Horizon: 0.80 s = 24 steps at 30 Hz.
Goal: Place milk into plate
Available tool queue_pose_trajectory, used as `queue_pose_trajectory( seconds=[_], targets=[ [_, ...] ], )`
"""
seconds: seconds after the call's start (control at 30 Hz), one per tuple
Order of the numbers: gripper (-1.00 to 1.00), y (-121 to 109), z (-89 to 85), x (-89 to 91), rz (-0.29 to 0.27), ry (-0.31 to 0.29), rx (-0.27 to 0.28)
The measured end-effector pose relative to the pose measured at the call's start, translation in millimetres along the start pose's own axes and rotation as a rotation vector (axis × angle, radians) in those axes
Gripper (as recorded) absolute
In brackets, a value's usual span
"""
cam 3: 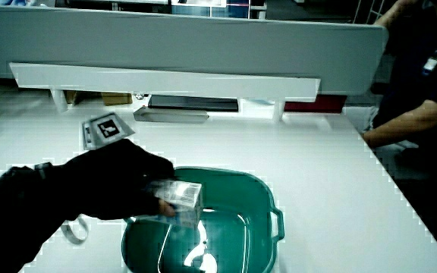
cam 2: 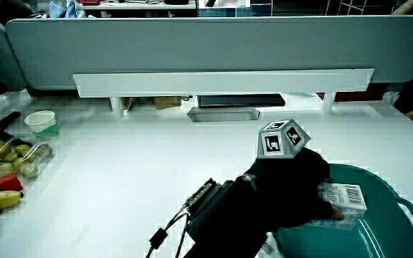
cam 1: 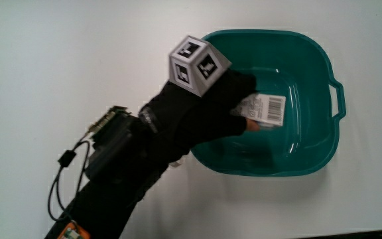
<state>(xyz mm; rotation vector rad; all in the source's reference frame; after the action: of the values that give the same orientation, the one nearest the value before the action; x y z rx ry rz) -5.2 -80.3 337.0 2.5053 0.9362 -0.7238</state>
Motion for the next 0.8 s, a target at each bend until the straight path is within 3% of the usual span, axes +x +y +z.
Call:
queue_pose_trajectory(
  seconds=[0.03,0.1,0.17,0.27,0.5,0.8],
  targets=[
    [0.00,-2.4,1.6,6.1,0.073,-0.059,-0.049],
    [0.00,1.6,-8.3,4.4,0.050,-0.059,-0.057],
    [0.00,2.9,-13.2,7.4,0.084,-0.082,-0.098],
    [0.00,8.5,-27.7,3.2,0.060,-0.067,-0.107],
    [0.00,16.1,-46.8,5.3,0.087,-0.086,-0.191],
    [0.00,19.4,-57.9,1.9,0.101,-0.091,-0.211]
  ],
)
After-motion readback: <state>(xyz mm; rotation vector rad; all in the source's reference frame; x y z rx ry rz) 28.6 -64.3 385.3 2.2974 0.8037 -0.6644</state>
